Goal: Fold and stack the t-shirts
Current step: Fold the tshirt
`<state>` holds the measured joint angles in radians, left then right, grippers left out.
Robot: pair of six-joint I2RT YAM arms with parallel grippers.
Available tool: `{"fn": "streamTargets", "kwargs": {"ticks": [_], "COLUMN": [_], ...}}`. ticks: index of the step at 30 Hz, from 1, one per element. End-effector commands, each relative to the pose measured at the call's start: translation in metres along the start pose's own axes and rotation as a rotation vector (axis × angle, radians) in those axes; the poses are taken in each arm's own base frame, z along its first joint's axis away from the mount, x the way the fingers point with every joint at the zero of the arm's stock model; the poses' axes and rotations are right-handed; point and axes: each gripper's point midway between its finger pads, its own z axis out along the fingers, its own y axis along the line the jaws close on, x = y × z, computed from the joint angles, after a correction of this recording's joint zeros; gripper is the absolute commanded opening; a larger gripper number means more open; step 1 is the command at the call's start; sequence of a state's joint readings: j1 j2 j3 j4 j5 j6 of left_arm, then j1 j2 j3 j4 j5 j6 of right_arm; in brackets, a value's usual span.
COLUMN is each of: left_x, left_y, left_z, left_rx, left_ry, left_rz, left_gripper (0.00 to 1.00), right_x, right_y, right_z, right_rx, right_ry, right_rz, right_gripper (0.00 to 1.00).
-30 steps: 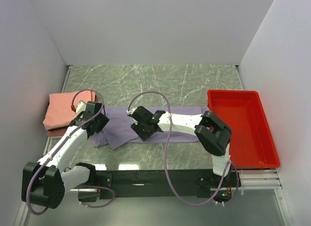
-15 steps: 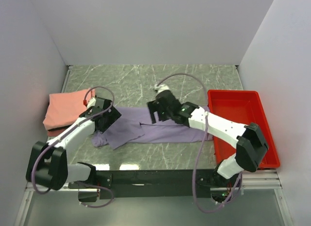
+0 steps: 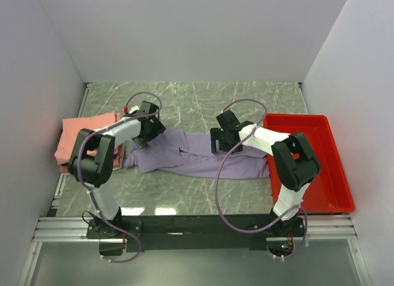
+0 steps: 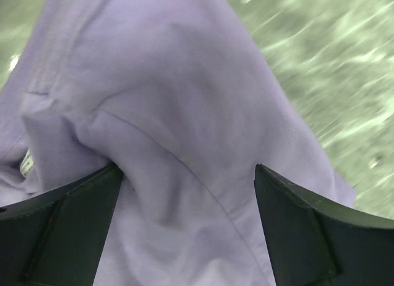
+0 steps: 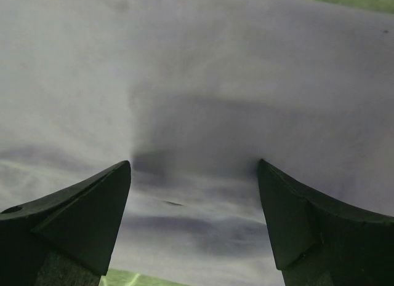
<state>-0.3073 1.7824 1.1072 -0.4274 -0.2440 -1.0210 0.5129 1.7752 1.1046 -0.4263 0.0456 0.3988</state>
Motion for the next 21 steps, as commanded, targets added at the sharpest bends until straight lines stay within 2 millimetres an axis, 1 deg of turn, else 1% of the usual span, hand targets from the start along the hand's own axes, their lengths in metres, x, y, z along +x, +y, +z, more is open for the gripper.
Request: {"fn": "streamTargets", "kwargs": {"ticks": [1, 2, 3, 4, 5, 6, 7, 8, 9, 11, 12, 13, 14, 15, 16, 17, 18, 19, 20, 21], "left_x": [0.011, 0.008, 0.002, -0.002, -0.006, -0.017, -0.022, -0.029, -0.04, -0.047, -0.052, -0.051, -0.047, -0.046, -0.047, -0.046, -0.046, -0.048, -0.047, -0.044], "left_y": [-0.015, -0.022, -0.036, -0.043, -0.05, -0.071, -0.076, -0.086, -0.108, -0.126, -0.147, -0.158, -0.184, -0.195, -0.206, -0.226, -0.237, -0.248, -0.271, -0.278], "left_z": [0.033, 0.036, 0.044, 0.049, 0.053, 0.061, 0.066, 0.071, 0.081, 0.091, 0.099, 0.103, 0.103, 0.102, 0.101, 0.094, 0.094, 0.09, 0.079, 0.079], "left_rx": [-0.023, -0.025, -0.02, -0.021, -0.021, 0.001, -0.011, -0.003, 0.022, 0.043, 0.089, 0.121, 0.222, 0.26, 0.298, 0.379, 0.429, 0.481, 0.601, 0.639], "left_ry": [0.046, 0.04, 0.033, 0.032, 0.028, 0.01, 0.003, -0.011, -0.029, -0.04, -0.042, -0.029, -0.005, -0.003, -0.01, -0.022, -0.033, -0.044, -0.042, -0.032], "left_rz": [0.033, 0.04, 0.046, 0.061, 0.069, 0.066, 0.08, 0.087, 0.085, 0.117, 0.123, 0.131, 0.16, 0.166, 0.168, 0.183, 0.191, 0.208, 0.215, 0.209], "left_gripper": [0.95, 0.95, 0.95, 0.95, 0.95, 0.95, 0.95, 0.95, 0.95, 0.95, 0.95, 0.95, 1.0, 1.0, 1.0, 1.0, 0.99, 0.99, 0.99, 1.0], "right_x": [0.017, 0.023, 0.028, 0.042, 0.049, 0.057, 0.077, 0.091, 0.107, 0.128, 0.15, 0.159, 0.176, 0.179, 0.187, 0.193, 0.2, 0.197, 0.196, 0.194], "right_y": [0.002, 0.004, 0.005, 0.001, 0.005, 0.006, 0.004, 0.011, 0.012, 0.026, 0.049, 0.063, 0.093, 0.105, 0.122, 0.135, 0.151, 0.169, 0.178, 0.182], "right_z": [0.009, 0.009, 0.008, 0.01, 0.004, 0.003, 0.002, -0.001, -0.008, -0.018, -0.03, -0.037, -0.052, -0.056, -0.067, -0.073, -0.082, -0.093, -0.096, -0.099], "right_rx": [-0.025, -0.042, -0.052, -0.05, -0.085, -0.097, -0.107, -0.127, -0.135, -0.173, -0.237, -0.284, -0.385, -0.411, -0.483, -0.523, -0.575, -0.634, -0.654, -0.653], "right_ry": [0.047, 0.064, 0.074, 0.105, 0.116, 0.128, 0.167, 0.191, 0.213, 0.242, 0.275, 0.291, 0.325, 0.316, 0.346, 0.356, 0.351, 0.34, 0.328, 0.312], "right_rz": [0.014, 0.02, 0.027, 0.028, 0.028, 0.032, 0.032, 0.008, 0.007, -0.039, -0.097, -0.128, -0.185, -0.214, -0.243, -0.276, -0.33, -0.365, -0.389, -0.412], "right_gripper": [0.9, 0.9, 0.9, 0.9, 0.9, 0.9, 0.9, 0.9, 0.9, 0.9, 0.9, 0.9, 0.91, 0.9, 0.9, 0.9, 0.9, 0.91, 0.9, 0.9]}}
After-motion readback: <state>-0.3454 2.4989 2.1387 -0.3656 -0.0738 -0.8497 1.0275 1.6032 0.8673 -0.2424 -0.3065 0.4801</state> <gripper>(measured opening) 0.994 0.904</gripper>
